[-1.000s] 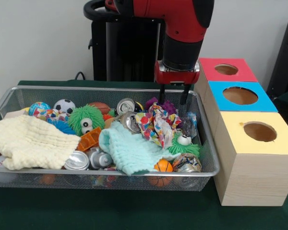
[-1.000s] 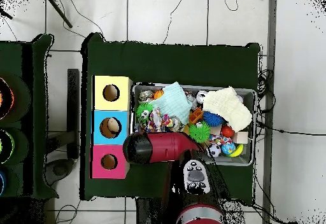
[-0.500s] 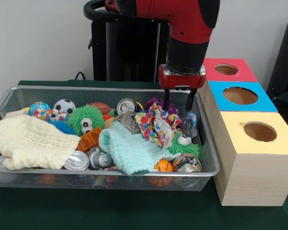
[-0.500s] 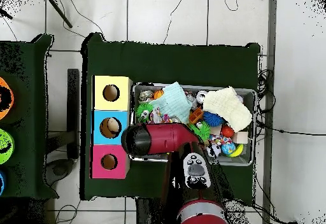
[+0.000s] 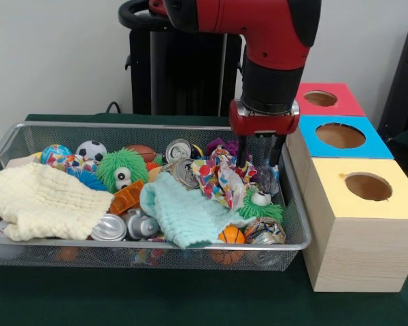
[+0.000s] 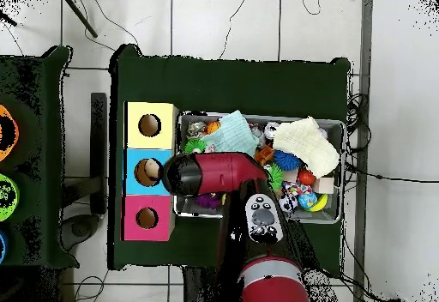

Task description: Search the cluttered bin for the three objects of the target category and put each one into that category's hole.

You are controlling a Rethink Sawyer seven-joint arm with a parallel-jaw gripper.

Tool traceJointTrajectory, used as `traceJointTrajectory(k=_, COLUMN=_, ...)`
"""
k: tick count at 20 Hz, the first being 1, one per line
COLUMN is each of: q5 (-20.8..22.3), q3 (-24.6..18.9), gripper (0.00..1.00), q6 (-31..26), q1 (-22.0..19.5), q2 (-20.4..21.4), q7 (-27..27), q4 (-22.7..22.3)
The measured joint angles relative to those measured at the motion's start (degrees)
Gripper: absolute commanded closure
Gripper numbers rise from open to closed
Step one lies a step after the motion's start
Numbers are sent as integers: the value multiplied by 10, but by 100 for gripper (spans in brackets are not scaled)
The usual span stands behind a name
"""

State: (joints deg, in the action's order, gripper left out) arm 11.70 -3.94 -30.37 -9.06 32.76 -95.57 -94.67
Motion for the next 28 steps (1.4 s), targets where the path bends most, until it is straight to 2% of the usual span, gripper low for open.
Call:
traceJointTrajectory(k=14, q5=0, q3=-3, gripper=0, q6=-15, q1=-2, q2=-26, q7=0, q4=47)
traceJointTrajectory(k=28, q5=0, q3=-14, gripper=0, q6=-12, q1=-9, q2=-60, q7=0, q4=48)
